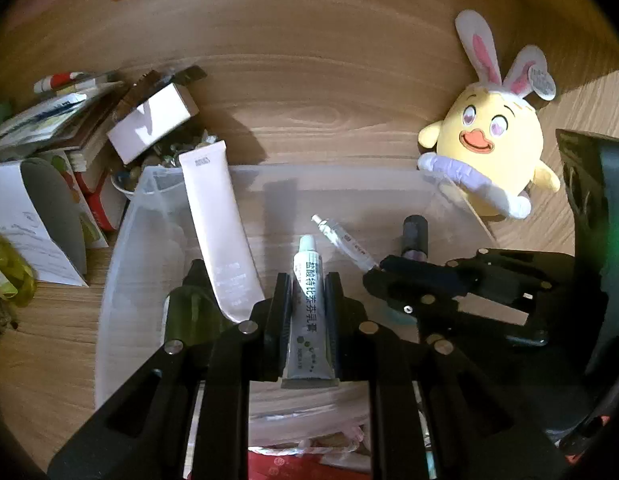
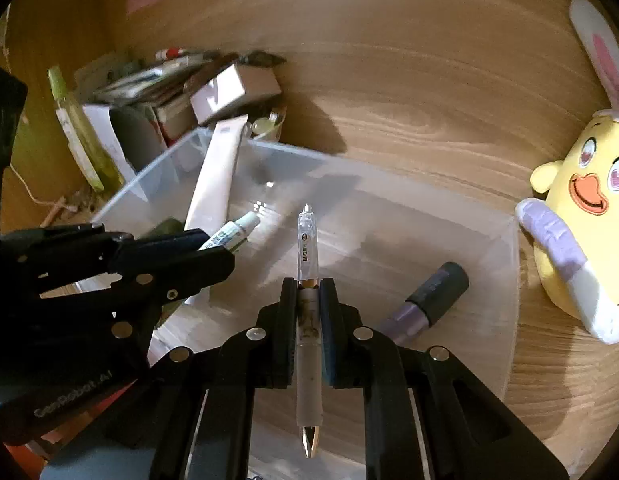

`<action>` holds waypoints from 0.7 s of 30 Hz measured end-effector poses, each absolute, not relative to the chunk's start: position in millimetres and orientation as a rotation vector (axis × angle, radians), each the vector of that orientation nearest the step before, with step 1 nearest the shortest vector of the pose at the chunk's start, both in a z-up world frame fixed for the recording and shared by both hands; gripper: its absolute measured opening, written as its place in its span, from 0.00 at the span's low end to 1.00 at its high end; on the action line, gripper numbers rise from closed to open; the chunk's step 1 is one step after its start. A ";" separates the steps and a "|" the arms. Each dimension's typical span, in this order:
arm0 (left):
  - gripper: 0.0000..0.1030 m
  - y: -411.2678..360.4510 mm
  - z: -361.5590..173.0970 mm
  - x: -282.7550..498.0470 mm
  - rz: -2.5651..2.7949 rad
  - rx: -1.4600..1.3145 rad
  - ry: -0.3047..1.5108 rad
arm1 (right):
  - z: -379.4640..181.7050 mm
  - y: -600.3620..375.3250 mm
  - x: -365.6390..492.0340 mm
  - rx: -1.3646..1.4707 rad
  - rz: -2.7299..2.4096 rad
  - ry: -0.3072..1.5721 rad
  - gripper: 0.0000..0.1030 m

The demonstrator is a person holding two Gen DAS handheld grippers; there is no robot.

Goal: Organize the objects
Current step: 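Lower the toothpaste tube and pen into the bin and open both grippers, then withdraw both grippers from the bin toward the remaining items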

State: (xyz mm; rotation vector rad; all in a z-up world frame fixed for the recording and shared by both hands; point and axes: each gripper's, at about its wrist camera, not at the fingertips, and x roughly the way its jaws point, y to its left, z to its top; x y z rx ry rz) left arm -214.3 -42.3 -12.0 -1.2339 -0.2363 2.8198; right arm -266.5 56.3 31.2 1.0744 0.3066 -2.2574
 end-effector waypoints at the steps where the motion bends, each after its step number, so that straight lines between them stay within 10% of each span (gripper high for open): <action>1: 0.15 -42.3 -12.6 -214.7 2.818 -1.236 -0.234 | 29.7 55.7 -266.3 1.077 -2.257 0.315 0.10; 13: 0.19 -43.6 0.8 -203.5 2.823 -1.188 -0.245 | 39.0 61.4 -259.8 1.078 -2.287 0.337 0.11; 21: 0.55 -40.0 26.6 -168.1 2.892 -1.071 -0.206 | 62.4 79.2 -238.2 1.014 -2.346 0.313 0.38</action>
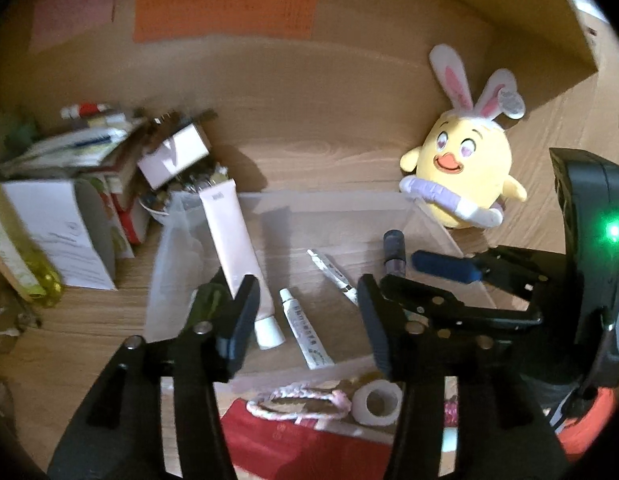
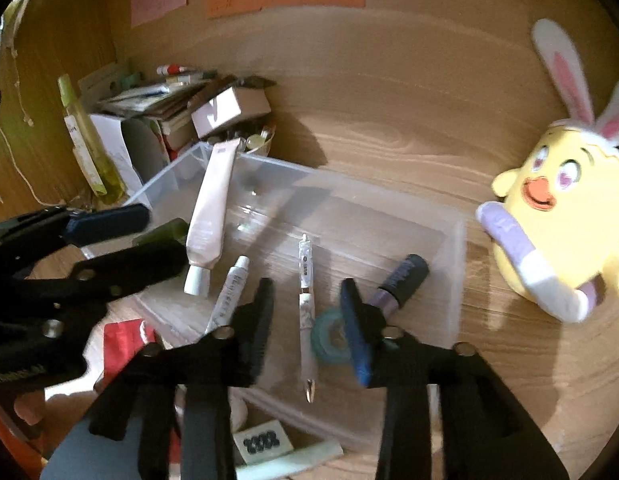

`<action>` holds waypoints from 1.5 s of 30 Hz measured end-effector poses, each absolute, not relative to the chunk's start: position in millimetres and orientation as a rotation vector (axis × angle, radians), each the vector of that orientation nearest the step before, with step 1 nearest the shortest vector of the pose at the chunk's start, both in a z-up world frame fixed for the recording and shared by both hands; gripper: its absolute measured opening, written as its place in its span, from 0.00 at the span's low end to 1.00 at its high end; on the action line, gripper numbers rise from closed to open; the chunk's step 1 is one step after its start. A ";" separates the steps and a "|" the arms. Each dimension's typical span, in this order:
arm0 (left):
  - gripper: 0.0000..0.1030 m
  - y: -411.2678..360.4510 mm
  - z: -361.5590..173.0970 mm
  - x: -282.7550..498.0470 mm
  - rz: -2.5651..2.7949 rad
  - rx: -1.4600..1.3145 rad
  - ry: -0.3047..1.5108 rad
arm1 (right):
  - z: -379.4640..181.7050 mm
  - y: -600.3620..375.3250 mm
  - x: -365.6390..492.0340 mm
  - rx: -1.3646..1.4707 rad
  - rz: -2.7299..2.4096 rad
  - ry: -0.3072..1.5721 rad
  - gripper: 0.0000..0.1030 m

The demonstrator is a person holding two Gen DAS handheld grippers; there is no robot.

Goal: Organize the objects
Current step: 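Withdraw both grippers from the bin toward the remaining items, then grasp the small tan item with left gripper while right grasps pink hair clip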

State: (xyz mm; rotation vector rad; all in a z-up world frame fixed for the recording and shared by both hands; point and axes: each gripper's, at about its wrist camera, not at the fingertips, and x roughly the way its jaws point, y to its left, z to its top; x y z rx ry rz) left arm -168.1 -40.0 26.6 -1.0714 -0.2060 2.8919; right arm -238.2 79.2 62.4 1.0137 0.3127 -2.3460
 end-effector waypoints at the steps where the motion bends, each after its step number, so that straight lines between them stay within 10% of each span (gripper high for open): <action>1: 0.58 -38.8 29.7 -162.7 2.905 -1.057 -0.192 | 65.9 84.1 -233.4 1.002 -2.355 0.305 0.44; 8: 0.90 -36.6 39.9 -123.9 2.958 -0.994 -0.158 | 82.6 110.0 -201.7 0.915 -2.410 0.282 0.67; 45: 0.85 -67.7 -55.9 -52.4 2.815 -1.377 -0.398 | 11.1 178.8 -146.8 1.115 -2.425 0.240 0.78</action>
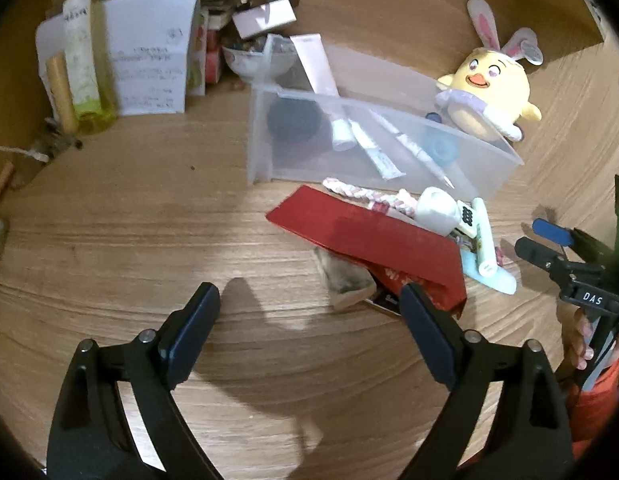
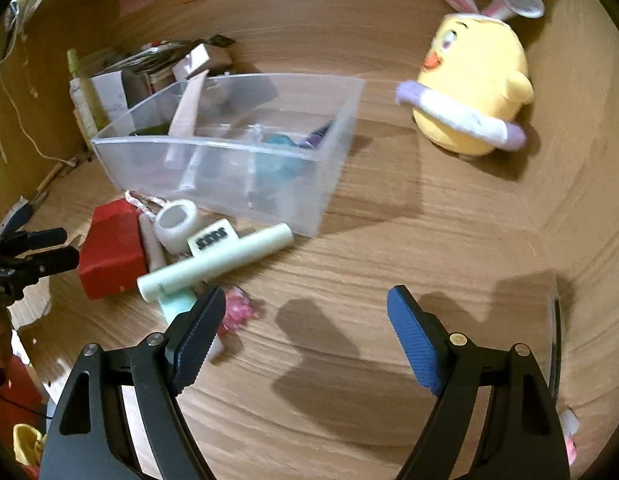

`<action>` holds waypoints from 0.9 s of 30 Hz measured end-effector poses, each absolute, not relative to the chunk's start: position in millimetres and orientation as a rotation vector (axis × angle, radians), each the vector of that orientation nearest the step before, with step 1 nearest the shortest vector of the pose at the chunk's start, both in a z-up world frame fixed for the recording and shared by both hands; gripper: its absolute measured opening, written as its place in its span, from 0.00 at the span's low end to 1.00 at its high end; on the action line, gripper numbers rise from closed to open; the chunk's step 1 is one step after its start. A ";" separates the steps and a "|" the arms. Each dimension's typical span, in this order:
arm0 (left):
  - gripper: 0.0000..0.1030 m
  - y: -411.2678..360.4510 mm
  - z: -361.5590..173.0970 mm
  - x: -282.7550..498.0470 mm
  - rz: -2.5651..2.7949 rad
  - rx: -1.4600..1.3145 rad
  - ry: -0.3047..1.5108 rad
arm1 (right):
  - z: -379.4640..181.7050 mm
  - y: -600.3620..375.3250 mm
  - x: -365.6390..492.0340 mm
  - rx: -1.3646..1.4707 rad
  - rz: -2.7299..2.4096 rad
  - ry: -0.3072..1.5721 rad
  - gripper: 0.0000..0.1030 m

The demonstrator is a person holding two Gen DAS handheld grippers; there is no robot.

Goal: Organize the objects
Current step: 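Grasp the small tan item with left gripper while right grasps pink hair clip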

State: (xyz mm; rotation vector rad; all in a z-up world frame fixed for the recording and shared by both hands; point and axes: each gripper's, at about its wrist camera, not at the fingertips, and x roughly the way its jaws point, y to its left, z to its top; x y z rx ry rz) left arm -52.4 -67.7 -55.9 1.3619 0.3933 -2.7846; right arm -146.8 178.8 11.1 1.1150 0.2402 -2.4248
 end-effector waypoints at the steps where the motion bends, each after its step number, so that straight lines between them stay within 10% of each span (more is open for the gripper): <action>1: 0.82 -66.0 -57.5 -54.2 -2.785 1.376 0.392 | 8.5 179.8 -146.5 1.129 -2.414 0.239 0.78; 19: 0.39 -58.4 -57.5 -69.4 -2.860 1.385 0.418 | -5.3 135.4 -138.9 1.123 -2.277 0.389 0.24; 27: 0.22 -66.1 -59.7 -64.0 -2.848 1.357 0.393 | 2.7 142.6 -138.0 1.074 -2.328 0.336 0.23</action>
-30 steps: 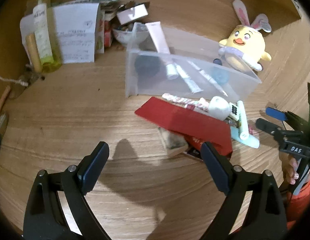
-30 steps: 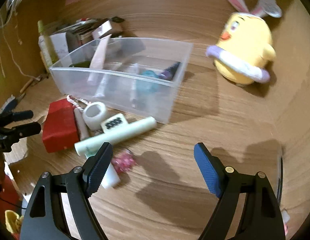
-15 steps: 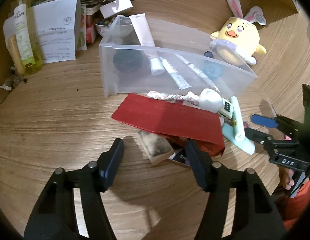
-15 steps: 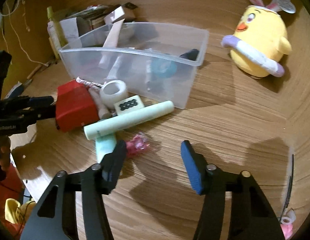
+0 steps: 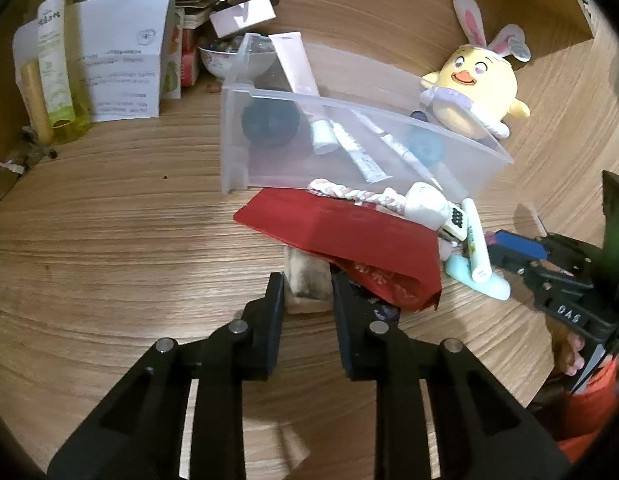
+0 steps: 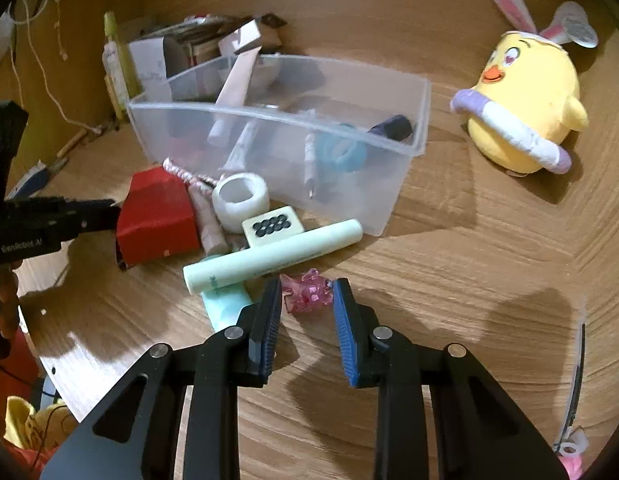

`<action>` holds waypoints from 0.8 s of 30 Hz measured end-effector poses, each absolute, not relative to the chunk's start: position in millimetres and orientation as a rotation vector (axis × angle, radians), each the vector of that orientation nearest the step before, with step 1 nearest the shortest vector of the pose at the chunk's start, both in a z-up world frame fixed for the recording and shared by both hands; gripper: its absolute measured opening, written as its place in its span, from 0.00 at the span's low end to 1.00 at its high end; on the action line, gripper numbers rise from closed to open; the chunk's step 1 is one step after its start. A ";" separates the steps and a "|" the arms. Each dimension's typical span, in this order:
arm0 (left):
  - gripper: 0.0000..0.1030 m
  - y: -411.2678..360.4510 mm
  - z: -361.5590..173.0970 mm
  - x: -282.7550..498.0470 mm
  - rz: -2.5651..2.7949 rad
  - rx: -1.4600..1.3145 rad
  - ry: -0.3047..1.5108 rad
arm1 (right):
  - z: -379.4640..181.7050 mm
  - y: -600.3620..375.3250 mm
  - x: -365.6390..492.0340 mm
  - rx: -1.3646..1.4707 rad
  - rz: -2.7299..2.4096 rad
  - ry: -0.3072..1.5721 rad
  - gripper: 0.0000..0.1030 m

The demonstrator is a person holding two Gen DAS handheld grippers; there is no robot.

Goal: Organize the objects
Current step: 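Grasp the small tan item with left gripper while right grasps pink hair clip, then carry both items over the bin and open both grippers inside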

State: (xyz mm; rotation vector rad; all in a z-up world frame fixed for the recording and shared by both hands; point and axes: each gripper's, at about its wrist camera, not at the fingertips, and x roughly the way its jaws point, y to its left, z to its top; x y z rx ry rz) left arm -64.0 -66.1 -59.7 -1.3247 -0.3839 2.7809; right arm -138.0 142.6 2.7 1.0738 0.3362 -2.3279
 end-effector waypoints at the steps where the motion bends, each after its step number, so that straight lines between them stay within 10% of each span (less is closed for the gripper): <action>1: 0.22 -67.3 -59.5 -63.0 2.787 -1.325 -0.386 | 4.0 144.9 -138.0 1.071 -2.336 0.325 0.23; 24: 0.22 -56.9 9.2 -47.7 2.926 -1.026 -0.351 | 88.9 179.0 -140.0 0.803 -2.467 0.123 0.23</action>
